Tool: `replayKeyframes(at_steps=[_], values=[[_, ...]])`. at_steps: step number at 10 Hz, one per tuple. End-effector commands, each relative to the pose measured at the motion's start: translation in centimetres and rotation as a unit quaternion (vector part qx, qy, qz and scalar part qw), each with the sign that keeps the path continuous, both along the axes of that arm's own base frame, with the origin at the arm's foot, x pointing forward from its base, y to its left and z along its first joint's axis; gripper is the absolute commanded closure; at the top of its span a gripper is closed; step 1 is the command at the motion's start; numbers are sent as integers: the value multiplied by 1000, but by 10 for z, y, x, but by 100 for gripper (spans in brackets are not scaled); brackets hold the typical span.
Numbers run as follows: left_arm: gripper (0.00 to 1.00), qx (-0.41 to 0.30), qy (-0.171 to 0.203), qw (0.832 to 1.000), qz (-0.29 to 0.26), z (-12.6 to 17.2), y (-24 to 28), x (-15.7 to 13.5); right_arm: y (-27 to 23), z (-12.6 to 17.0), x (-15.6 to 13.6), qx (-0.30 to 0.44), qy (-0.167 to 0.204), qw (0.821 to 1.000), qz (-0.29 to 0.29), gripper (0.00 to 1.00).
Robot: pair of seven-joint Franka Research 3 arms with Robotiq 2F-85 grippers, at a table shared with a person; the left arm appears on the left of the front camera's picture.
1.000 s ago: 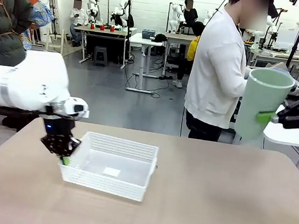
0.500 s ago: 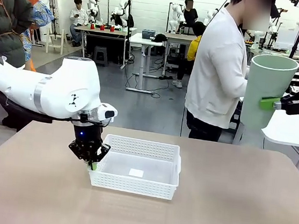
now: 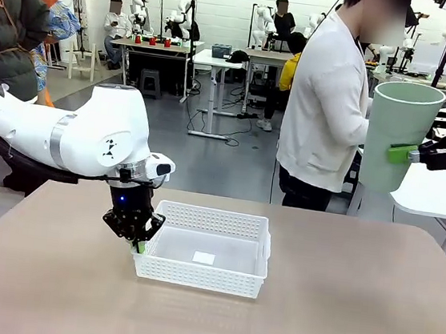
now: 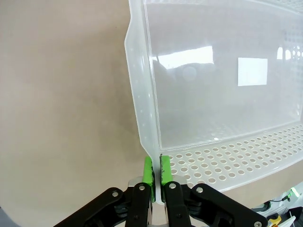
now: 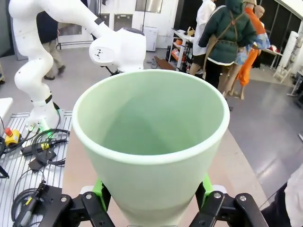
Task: Clean and organize the cups into the basket.
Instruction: Pick up the Organizing basket and move it to the center of the table, then pick up the Reusable plastic cup from the right side of the table and place it inside the Organizing basket.
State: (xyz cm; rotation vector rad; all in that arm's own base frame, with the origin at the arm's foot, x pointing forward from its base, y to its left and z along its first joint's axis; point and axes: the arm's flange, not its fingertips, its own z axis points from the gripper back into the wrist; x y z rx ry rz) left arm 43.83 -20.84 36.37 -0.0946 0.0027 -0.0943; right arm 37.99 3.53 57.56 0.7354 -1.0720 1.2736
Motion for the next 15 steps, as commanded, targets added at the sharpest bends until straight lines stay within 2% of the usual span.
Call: replayKeyframes(at_steps=[1, 2, 3, 4, 6, 8, 12, 13, 14, 15], values=[[96, 4, 0, 1000, -5, -1, -2, 0, 29, 22, -3, -102, 5, 994, -42, 16], [96, 4, 0, 1000, -5, -1, -2, 0, 65, 44, 6, -169, 30, 984, -52, 16], [96, 4, 0, 1000, -5, -1, -2, 0, 110, 56, 21, -251, 58, 965, -47, 16], [96, 4, 0, 1000, -5, -1, -2, 0, 142, 56, 37, -304, 79, 948, -48, 16], [96, 4, 0, 1000, -5, -1, -2, 0, 192, 35, 63, -379, 113, 917, -45, 16], [96, 4, 0, 1000, -5, -1, -2, 0, 242, 1, 79, -420, 119, 898, -47, 16], [96, 4, 0, 1000, -5, -1, -2, 0, 309, -59, 83, -409, 108, 906, -6, 16], [96, 4, 0, 1000, -5, -1, -2, 0, 312, -63, 83, -401, 112, 909, -7, 16], [96, 4, 0, 1000, -5, -1, -2, 0, 307, -60, 77, -421, 112, 900, 2, 16], [96, 4, 0, 1000, -5, -1, -2, 0, 307, -60, 77, -421, 112, 900, 2, 16]])
